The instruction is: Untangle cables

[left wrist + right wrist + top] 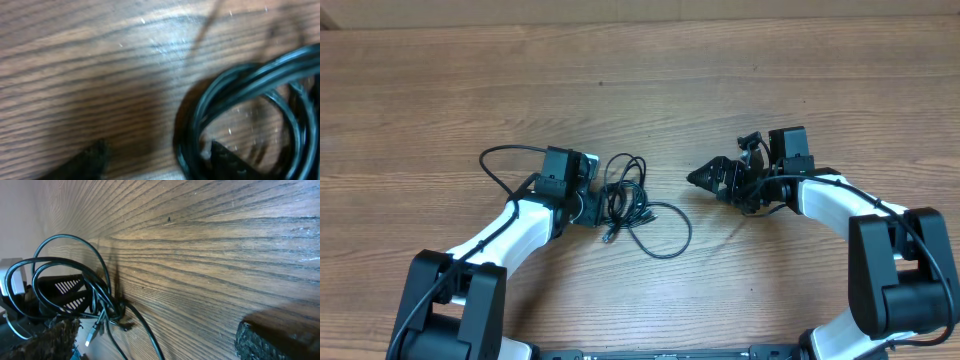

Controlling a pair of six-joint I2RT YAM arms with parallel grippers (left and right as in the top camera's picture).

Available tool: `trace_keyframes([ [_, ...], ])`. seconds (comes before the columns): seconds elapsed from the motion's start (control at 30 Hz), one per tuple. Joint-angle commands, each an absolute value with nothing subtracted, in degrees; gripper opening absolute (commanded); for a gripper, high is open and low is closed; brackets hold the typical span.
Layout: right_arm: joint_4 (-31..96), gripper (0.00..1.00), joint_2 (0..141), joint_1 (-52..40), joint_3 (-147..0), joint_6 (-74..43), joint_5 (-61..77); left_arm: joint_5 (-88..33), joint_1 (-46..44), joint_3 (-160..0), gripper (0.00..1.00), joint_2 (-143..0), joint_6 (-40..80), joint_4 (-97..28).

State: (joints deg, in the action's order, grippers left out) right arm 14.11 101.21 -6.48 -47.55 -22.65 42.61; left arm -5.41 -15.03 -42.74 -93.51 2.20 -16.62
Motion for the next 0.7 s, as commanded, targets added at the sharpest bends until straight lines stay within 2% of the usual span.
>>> trace_keyframes([
  [0.0, 14.04, 1.00, 101.71, -6.79, -47.22, -22.22, 42.11, -7.53, -15.44, -39.18, 0.47, -97.25, 4.54, -18.09],
  [0.23, 14.04, 1.00, 101.71, -6.79, -47.22, -22.22, 42.09, -7.55, -15.46, -39.18, 0.04, -97.25, 4.54, -17.34],
  [0.4, 14.04, 1.00, 101.71, -6.79, -47.22, -22.20, 42.11, -8.23, -15.44, -39.18, 0.04, -97.25, 4.73, -17.26],
  [0.53, 14.11, 1.00, 101.71, -6.79, -47.22, -22.15, 42.96, -13.67, -15.35, -39.20, 0.04, -97.19, 4.71, -16.34],
  [0.67, 11.60, 1.00, 101.69, -6.79, -47.24, -15.40, 54.98, -25.04, -15.33, -39.31, 0.04, -96.49, 4.60, -13.47],
])
